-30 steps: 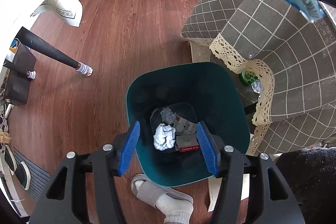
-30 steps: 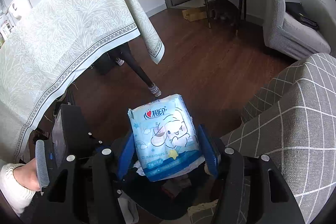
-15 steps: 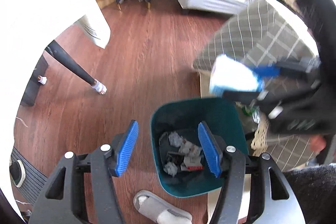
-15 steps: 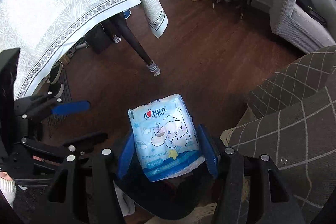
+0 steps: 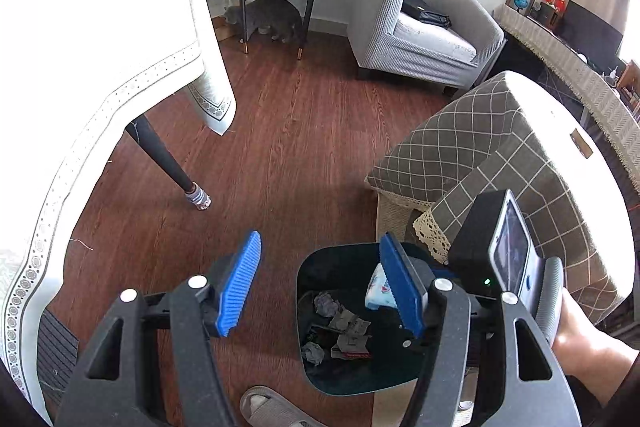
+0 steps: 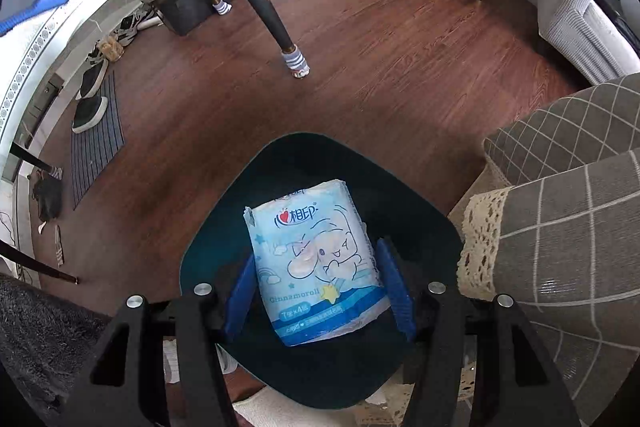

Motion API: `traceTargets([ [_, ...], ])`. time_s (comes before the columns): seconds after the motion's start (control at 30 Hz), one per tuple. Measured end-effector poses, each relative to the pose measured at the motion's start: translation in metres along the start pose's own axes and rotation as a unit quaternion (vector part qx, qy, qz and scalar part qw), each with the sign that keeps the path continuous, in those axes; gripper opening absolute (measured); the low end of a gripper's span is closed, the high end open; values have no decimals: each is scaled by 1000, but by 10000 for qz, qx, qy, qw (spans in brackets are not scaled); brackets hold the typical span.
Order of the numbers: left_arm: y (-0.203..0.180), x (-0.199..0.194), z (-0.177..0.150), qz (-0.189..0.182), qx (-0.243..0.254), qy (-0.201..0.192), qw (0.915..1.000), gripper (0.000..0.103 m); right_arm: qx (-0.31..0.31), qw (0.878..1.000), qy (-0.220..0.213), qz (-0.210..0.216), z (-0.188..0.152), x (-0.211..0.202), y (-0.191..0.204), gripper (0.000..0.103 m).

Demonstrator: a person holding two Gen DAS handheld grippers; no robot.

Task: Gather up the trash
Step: 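Lower the wipes pack into the bin and open the right gripper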

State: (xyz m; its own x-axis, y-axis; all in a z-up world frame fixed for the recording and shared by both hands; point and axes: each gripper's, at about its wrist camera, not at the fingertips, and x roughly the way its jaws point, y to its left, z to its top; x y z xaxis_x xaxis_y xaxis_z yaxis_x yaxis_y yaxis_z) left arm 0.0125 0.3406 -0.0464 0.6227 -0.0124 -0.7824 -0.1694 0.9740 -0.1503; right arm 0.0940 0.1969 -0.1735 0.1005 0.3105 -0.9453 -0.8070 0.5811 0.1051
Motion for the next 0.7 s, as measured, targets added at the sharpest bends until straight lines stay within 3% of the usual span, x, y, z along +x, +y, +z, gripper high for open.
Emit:
traceTargets([
  [0.2, -6, -8, 5, -99, -8, -130, 9999, 68, -71, 9998, 183, -8, -7, 10, 5, 62],
  [0.3, -12, -13, 7, -138, 43, -201, 9997, 68, -109, 9998, 191, -13, -8, 9, 6, 71],
  [0.7, -35, -21, 24, -228, 38, -509, 9984, 68, -39, 9997, -104, 198, -16, -19, -4, 72],
])
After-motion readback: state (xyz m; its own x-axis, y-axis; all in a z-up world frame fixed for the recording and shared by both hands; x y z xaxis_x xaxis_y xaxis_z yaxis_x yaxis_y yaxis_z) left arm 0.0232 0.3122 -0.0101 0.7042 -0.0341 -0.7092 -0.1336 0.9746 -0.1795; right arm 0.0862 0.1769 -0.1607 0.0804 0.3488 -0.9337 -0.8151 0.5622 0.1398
